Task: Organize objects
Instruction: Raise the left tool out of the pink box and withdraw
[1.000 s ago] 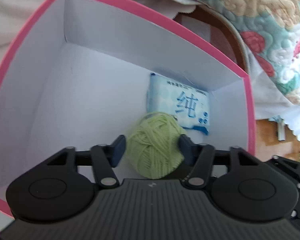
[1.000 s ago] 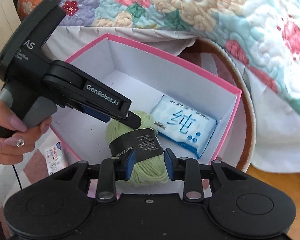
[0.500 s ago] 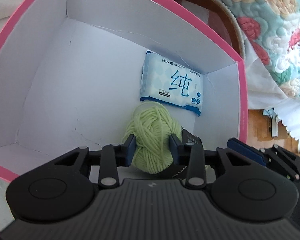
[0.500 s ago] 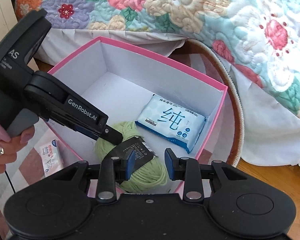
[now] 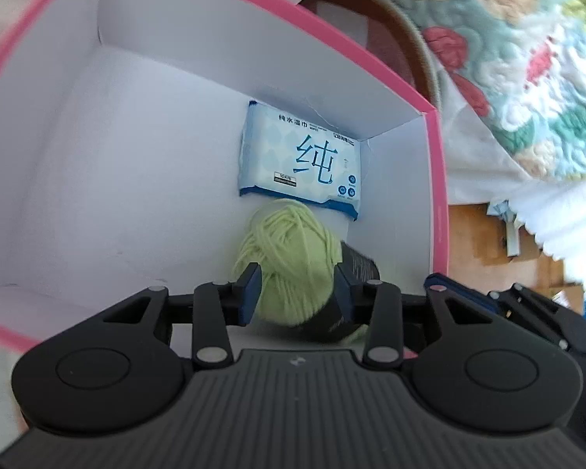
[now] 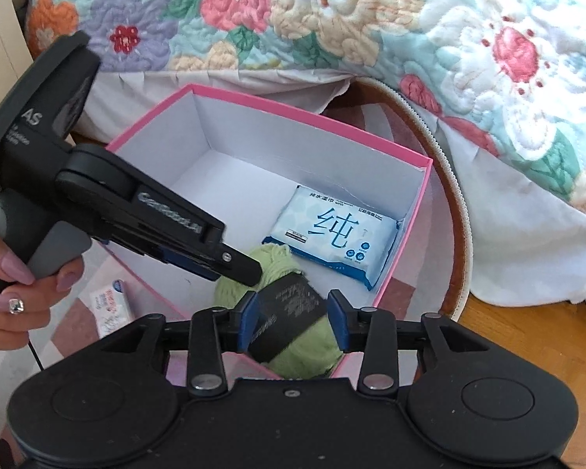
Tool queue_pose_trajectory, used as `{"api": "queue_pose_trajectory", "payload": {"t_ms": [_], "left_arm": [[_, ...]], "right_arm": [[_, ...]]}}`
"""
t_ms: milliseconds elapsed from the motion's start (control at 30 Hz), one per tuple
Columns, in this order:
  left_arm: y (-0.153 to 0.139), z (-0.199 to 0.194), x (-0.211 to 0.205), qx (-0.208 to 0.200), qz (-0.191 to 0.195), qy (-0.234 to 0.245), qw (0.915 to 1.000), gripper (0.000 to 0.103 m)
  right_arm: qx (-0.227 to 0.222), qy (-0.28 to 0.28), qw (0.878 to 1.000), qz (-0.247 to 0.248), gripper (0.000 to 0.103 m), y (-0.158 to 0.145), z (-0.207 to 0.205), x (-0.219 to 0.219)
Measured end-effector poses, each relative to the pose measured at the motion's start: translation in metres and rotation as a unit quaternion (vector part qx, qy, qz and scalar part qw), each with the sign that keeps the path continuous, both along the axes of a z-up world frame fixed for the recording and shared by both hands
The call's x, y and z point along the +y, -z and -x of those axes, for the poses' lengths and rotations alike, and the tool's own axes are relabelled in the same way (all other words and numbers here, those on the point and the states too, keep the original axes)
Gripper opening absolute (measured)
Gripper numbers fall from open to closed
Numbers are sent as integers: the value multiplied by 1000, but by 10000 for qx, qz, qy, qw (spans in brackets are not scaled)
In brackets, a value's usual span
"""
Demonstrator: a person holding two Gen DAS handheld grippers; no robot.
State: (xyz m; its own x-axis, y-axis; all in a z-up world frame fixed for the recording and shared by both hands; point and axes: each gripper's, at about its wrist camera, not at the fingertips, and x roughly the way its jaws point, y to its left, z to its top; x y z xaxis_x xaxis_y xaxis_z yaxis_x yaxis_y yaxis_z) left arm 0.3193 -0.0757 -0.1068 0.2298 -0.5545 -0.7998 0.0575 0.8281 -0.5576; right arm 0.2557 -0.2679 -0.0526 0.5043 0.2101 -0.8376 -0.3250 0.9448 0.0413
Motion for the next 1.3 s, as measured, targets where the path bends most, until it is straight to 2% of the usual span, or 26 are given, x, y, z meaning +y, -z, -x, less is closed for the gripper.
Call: {"api": "queue_pose_trajectory", "payload": {"t_ms": [133,200,333,433,600,900,1000,1033,1067,1167,1300], "left_arm": [[-25,15,0,-326,-654,274,9970,43],[-34,22,5,-356,-661,275,9968,47],[-58,39,17,-536,-723,286,9955,49],[-77,54,23,-755,-942,330,9921,53],[-108,75,38,-953,-993,326,9899,59],[-143,110,57,-946,-1069,395,9890,61],[-155,121,62,-1007,-1035,392,9887,67],[-158,123,64,-1017,-1054,375,9885,74],[-160,126,66,-1033,-1105,355,9879,76],[-166,133,72,-1099,-1275,328,9852,77],[-170,140,82,-1046,-1271,228,9861,80]], "right_arm": [[-100,44,9999,-57,47,-14,12,-1],[-177,62,9997,-161,51,-22,16,-1],[-362,66,9990,-256,56,-40,28,3],[-469,52,9985,-294,62,-52,37,6],[-607,46,9971,-454,74,-71,53,10],[-759,67,9964,-362,88,-92,79,25],[-733,28,9967,-359,90,-98,87,28],[-790,-42,9962,-370,90,-101,91,29],[-876,-94,9954,-364,90,-104,96,31],[-1000,-169,9941,-390,90,-111,109,33],[-1046,-263,9931,-460,90,-116,123,36]]}}
